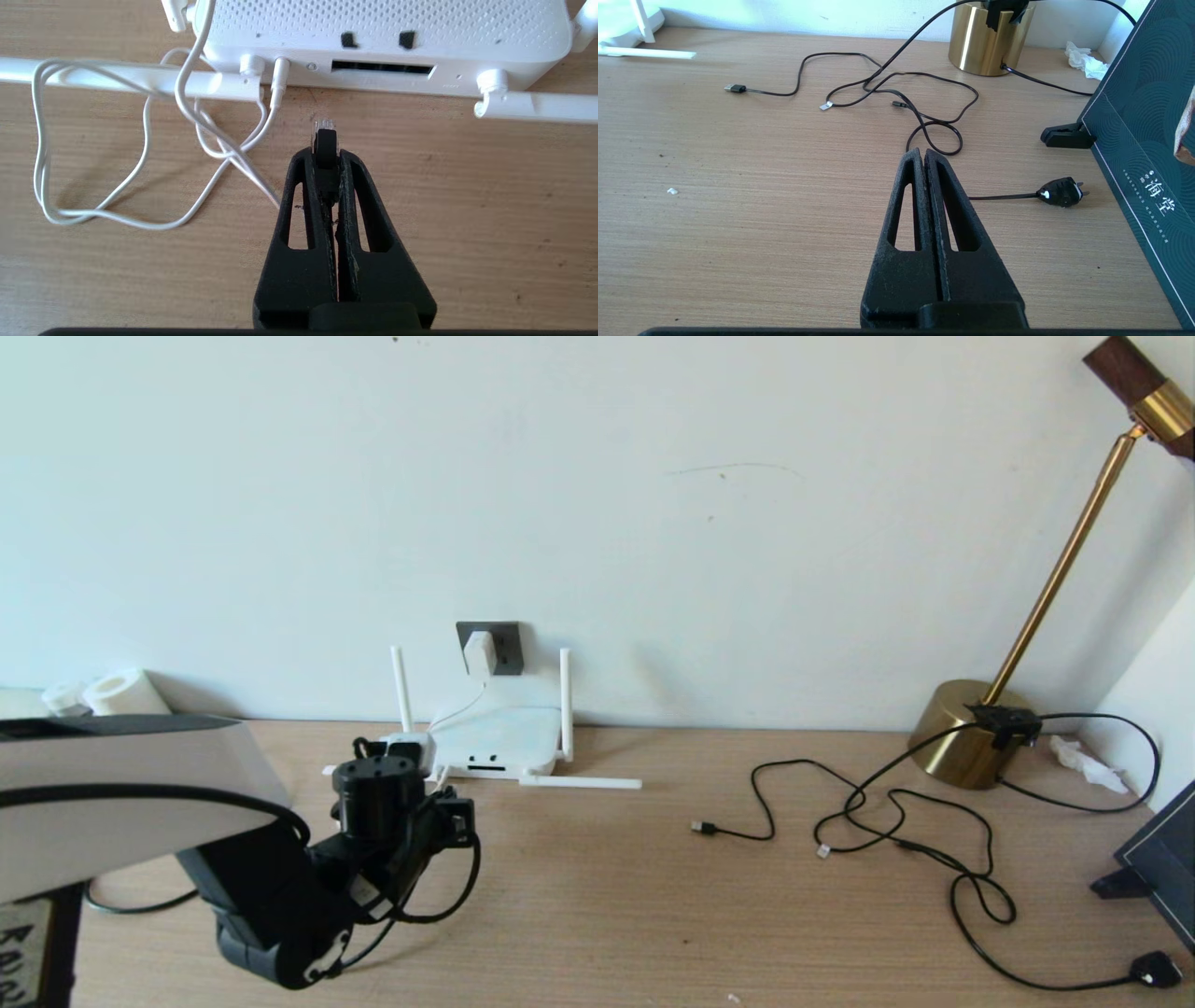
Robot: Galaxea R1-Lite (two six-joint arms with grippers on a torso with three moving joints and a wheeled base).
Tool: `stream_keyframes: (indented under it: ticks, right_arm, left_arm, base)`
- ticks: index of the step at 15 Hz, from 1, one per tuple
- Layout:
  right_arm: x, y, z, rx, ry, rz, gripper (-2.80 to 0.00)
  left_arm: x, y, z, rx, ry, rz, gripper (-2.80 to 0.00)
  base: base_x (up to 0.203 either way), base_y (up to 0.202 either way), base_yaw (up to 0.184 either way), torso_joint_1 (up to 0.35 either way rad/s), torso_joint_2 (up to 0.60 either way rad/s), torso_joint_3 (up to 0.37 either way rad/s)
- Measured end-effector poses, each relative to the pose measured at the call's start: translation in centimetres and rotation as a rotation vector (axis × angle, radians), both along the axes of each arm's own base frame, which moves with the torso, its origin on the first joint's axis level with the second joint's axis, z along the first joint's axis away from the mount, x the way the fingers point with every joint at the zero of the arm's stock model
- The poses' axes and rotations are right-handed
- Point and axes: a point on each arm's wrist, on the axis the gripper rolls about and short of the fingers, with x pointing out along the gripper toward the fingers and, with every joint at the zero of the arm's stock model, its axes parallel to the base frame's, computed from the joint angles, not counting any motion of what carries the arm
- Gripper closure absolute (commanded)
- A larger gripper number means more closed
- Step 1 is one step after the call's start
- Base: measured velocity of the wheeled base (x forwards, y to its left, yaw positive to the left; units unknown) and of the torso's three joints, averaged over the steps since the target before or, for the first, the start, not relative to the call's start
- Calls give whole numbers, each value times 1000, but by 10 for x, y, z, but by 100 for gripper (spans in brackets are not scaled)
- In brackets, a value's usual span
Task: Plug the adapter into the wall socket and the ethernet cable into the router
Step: Align cable and router interface
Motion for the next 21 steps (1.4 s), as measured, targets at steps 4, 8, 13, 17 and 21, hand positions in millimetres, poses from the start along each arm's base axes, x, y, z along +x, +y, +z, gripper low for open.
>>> stream_keyframes:
  ticks: [4,8,13,17,21]
  right_arm:
    - [0,0,0,0,0,0,0]
    - [0,0,2,7,-30,-21,0]
    - [1,0,0,20,-17,-21,0]
    - [1,0,0,21,-17,-21,0]
    - [1,0,0,21,-16,-21,0]
  left_arm:
    - [13,10,4,-26,-23,-23,0]
    - [15,10,-1,-28,-12,-28,0]
    - [8,-1,-2,-31,-39,-57,0]
    - [9,-5,-6,-25,-51,-70,0]
    - [8,-8,-6,-27,-52,-83,0]
  base:
    - [0,0,0,0,0,0]
    - [0,0,0,0,0,0]
    - [0,0,0,0,0,0]
    - [0,0,0,0,0,0]
    - [0,0,0,0,0,0]
